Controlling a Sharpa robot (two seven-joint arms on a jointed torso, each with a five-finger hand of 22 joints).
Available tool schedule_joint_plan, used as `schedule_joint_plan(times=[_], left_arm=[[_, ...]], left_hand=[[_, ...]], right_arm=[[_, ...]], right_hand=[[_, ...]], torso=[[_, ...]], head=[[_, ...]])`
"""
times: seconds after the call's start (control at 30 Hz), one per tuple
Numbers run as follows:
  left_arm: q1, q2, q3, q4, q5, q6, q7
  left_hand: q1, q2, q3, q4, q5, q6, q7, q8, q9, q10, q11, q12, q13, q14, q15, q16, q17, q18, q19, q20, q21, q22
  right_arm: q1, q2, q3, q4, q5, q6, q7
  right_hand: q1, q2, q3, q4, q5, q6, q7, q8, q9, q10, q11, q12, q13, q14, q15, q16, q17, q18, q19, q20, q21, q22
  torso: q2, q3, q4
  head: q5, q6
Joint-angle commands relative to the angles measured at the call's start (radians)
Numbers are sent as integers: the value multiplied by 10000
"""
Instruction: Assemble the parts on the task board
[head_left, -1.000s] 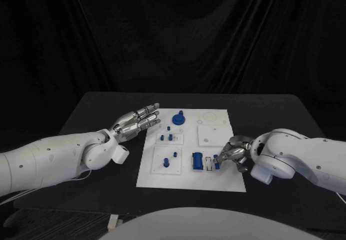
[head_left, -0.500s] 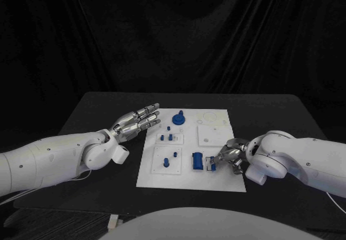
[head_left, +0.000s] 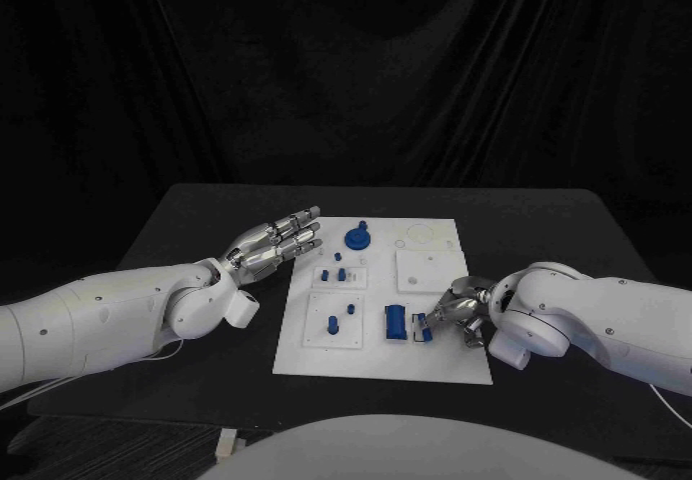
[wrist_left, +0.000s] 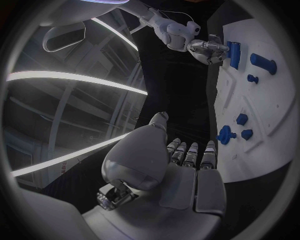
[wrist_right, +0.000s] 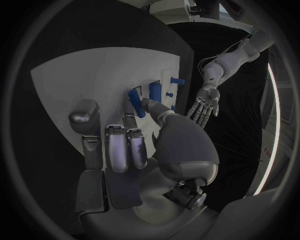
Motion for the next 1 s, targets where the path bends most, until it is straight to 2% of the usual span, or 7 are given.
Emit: schedule_joint_plan(times=[0.03, 0.23, 0.6, 0.67, 0.87, 0.97, 1.0], left_arm=[[-13, 11, 9, 22, 57, 130, 99], [-14, 30, 9, 16, 57, 160, 84], [-15, 39, 9, 12, 57, 213, 28], [-15, 39, 9, 14, 57, 228, 12], [-17, 40, 9, 15, 57, 254, -16], [-17, 40, 9, 14, 57, 256, -18], [-18, 39, 9, 13, 57, 256, -18]], left_hand=[[95, -16, 15, -83, 55, -18, 65, 67, 13, 0, 101, -34, -14, -22, -16, -36, -16, 99, 10, 70, 17, 14], [95, -14, 20, -89, 58, -19, 66, 67, 12, 0, 102, -34, -14, -22, -13, -36, -16, 100, 13, 73, 20, 20], [104, -7, 44, -120, 74, -7, 81, 70, 15, 0, 97, -34, -14, -22, 6, -36, -16, 100, 16, 87, 22, 24], [111, -3, 62, -145, 86, 4, 95, 73, 17, 0, 91, -34, -14, -22, 20, -36, -16, 100, 18, 98, 23, 26], [123, 0, 98, -196, 99, 34, 130, 82, 22, 0, 87, -34, -14, -22, 43, -36, -16, 99, 22, 116, 26, 31], [132, 0, 112, -217, 107, 31, 134, 81, 21, 0, 87, -34, -14, -22, 49, -36, -16, 99, 23, 122, 27, 33], [132, 0, 112, -217, 107, 31, 134, 81, 21, 0, 87, -34, -14, -22, 49, -36, -16, 99, 23, 122, 27, 33]], right_arm=[[-32, 18, 0, 13, -246, -81, -91], [-37, 54, 0, 19, -260, -27, -108], [-39, 115, 0, -22, -262, 115, -150], [-39, 121, 0, -22, -263, 143, -156], [-40, 124, 0, -21, -263, 187, -167], [-40, 115, 0, -16, -263, 198, -170], [-40, 111, 0, -13, -263, 200, -170]], right_hand=[[-120, 12, -78, 55, -15, -71, 21, 20, -15, 1051, 24, 36, 2627, 705, 12, -18, 808, 183, -28, 40, -50, 1009], [-174, 32, -239, 177, -142, -84, 12, 45, -40, 1051, 16, 36, 2627, 705, 6, -21, 798, 182, -25, 36, -56, 1008], [-372, 88, -655, 595, -868, -115, -2, 95, -143, 1051, 6, 36, 2627, 701, -2, -32, 766, 191, -26, 31, -141, 993], [-481, 70, -838, 782, -1275, -114, 1, 114, -189, 1051, 8, 36, 2627, 694, 1, -47, 732, 197, -32, 32, -195, 983], [-592, 28, -1065, 994, -1698, -118, 4, 135, -251, 1051, 12, 36, 2627, 692, 2, -54, 715, 202, -33, 34, -240, 976], [-747, -49, -1340, 1164, -1434, -113, 12, 153, -284, 1051, 19, 36, 2627, 685, 8, -69, 683, 206, -40, 36, -293, 966], [-774, -63, -1438, 1214, -1488, -112, 11, 160, -296, 1051, 19, 36, 2627, 687, 7, -64, 693, 205, -37, 36, -285, 969]], torso=[[3, 1, -3], [1, 1, -2], [0, 1, -3], [2, -1, -7], [3, 1, -3], [4, 2, -1], [0, 2, -1]], head=[[-14, -1], [-18, -1], [-3, -1], [5, -1], [0, -1], [1, -1], [7, -1]])
